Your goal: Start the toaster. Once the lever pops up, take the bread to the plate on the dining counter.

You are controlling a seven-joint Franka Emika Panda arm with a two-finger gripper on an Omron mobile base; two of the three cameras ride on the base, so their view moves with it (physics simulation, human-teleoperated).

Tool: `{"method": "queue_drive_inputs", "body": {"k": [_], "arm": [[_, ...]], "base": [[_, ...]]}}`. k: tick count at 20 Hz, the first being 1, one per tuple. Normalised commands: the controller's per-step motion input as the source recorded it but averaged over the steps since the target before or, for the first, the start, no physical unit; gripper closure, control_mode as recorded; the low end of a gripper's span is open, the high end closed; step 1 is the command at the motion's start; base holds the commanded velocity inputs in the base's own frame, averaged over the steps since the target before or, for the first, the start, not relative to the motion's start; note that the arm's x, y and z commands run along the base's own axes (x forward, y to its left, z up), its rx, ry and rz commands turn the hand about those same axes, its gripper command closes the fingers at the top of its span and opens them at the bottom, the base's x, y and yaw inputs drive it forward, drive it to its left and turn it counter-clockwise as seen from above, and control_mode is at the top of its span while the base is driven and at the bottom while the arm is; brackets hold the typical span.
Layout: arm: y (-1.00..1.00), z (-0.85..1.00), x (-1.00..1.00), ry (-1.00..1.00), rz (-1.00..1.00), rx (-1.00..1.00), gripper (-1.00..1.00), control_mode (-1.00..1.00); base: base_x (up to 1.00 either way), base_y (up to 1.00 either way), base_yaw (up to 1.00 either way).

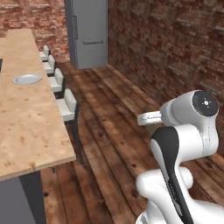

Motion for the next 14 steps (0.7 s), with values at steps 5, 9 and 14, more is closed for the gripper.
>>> {"method": "queue_drive_inputs", "body": {"k": [5,9,14], "arm": [[0.00,0.00,0.00,0.00,0.00,0.00,1.00,1.00],[0.00,0.00,0.00,0.00,0.00,0.00,1.00,1.00],[0.00,0.00,0.00,0.00,0.00,0.00,1.00,1.00]], "base": [[0.50,-1.00,0.27],[0.63,-1.00,0.29],[0.75,-0.99,0.34]]}}
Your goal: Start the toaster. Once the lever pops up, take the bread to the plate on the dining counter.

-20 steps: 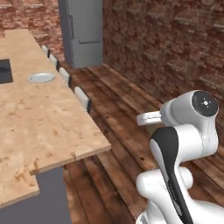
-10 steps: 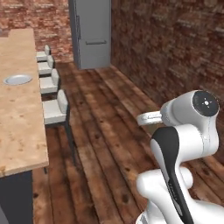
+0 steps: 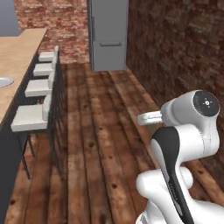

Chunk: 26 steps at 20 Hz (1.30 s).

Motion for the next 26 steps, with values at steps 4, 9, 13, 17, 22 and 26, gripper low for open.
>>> {"method": "queue_drive_inputs", "body": {"k": [4,9,13,17,22,26], "arm": [[0.00,0.00,0.00,0.00,0.00,0.00,1.00,1.00],[0.00,0.00,0.00,0.00,0.00,0.00,1.00,1.00],[0.00,0.00,0.00,0.00,0.00,0.00,1.00,1.00],[0.00,0.00,0.00,0.00,0.00,0.00,1.00,1.00],[0.00,0.00,0.00,0.00,0.00,0.00,1.00,1.00],[0.00,0.00,0.00,0.00,0.00,0.00,1.00,1.00]], "base": [[0.80,-0.91,0.40],[0.91,-0.78,0.45],[1.00,-0.71,0.48],[0.98,-0.69,0.50],[0.95,-0.77,0.50],[0.93,-0.76,0.49]]}}
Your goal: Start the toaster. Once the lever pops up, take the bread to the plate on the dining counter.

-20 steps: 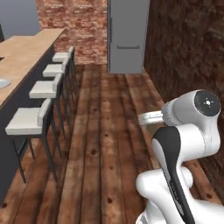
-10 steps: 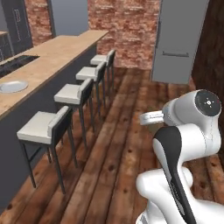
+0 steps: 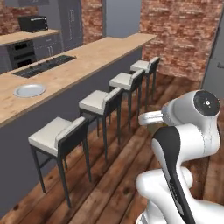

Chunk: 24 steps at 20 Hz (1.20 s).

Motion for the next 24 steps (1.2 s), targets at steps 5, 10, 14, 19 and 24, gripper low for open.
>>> {"method": "queue_drive_inputs", "body": {"k": [5,10,14,19,24], "arm": [[0.00,0.00,0.00,0.00,0.00,0.00,1.00,1.00],[0.00,0.00,0.00,0.00,0.00,0.00,1.00,1.00],[0.00,0.00,0.00,0.00,0.00,0.00,1.00,1.00],[0.00,0.00,0.00,0.00,0.00,0.00,1.00,1.00],[0.00,0.00,0.00,0.00,0.00,0.00,1.00,1.00]], "base": [[0.75,-0.64,0.45],[0.41,-0.31,0.53],[0.18,-0.04,0.63],[0.36,-0.16,0.61],[0.51,-0.25,0.37]]}}
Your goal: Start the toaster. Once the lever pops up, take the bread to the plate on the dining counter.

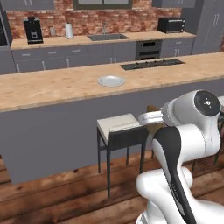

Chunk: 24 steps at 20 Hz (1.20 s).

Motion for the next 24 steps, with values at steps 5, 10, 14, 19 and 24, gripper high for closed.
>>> {"method": "queue_drive_inputs", "body": {"k": [5,10,14,19,24], "arm": [[0.00,0.00,0.00,0.00,0.00,0.00,1.00,1.00],[0.00,0.00,0.00,0.00,0.00,0.00,1.00,1.00],[0.00,0.00,0.00,0.00,0.00,0.00,1.00,1.00],[0.00,0.00,0.00,0.00,0.00,0.00,1.00,1.00],[0.00,0.00,0.00,0.00,0.00,0.00,1.00,1.00]], "base": [[0.66,-0.21,0.16],[0.65,-0.28,0.14],[0.57,-0.45,0.17],[0.53,-0.55,0.16],[0.28,-0.48,0.02]]}}
